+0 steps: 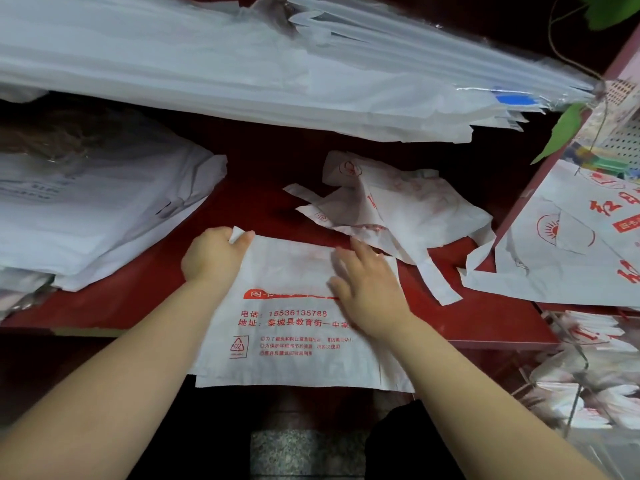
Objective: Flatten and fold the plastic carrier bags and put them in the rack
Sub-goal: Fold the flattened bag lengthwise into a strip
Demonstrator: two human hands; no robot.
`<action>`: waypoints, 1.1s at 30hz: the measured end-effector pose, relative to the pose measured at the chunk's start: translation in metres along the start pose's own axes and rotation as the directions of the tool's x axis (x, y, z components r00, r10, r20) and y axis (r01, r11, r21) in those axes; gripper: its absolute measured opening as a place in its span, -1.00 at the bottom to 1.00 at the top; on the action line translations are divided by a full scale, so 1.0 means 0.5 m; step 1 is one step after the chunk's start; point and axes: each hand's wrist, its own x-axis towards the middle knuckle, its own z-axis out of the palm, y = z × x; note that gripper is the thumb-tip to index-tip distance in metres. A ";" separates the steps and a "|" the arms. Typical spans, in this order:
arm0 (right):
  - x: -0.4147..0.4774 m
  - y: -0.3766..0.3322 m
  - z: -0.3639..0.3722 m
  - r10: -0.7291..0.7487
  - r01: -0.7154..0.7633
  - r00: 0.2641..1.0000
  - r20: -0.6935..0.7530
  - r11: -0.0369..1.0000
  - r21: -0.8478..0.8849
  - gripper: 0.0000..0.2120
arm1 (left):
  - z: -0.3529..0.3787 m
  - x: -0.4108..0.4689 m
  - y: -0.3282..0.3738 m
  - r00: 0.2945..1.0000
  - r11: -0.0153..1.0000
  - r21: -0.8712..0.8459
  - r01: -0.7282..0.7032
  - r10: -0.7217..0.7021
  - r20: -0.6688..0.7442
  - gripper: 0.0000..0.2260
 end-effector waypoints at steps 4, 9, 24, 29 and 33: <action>0.020 0.004 0.016 0.092 -0.071 0.974 0.209 0.992 -0.107 -0.51 | 0.003 0.004 0.004 1.000 0.987 0.159 -0.010 0.010 0.000 -0.64; 0.038 0.011 0.018 0.090 -0.072 0.977 0.191 0.992 -0.099 -0.51 | -0.022 -0.028 -0.007 0.995 0.983 -0.157 -0.093 0.098 0.027 -0.51; -0.169 0.133 -0.073 -0.116 0.094 0.970 0.212 0.989 0.111 -0.06 | -0.087 -0.161 -0.169 0.643 0.618 0.198 -0.761 0.674 0.363 -0.33; -0.157 0.157 -0.030 -0.341 0.320 0.936 -0.082 0.927 -0.197 -0.18 | -0.066 -0.166 -0.169 0.615 0.589 0.181 -0.788 0.733 0.291 -0.19; -0.152 0.161 -0.016 -0.322 0.296 0.931 -0.172 0.941 -0.162 -0.41 | -0.064 -0.174 -0.151 0.582 0.572 0.114 -0.812 0.782 0.225 -0.57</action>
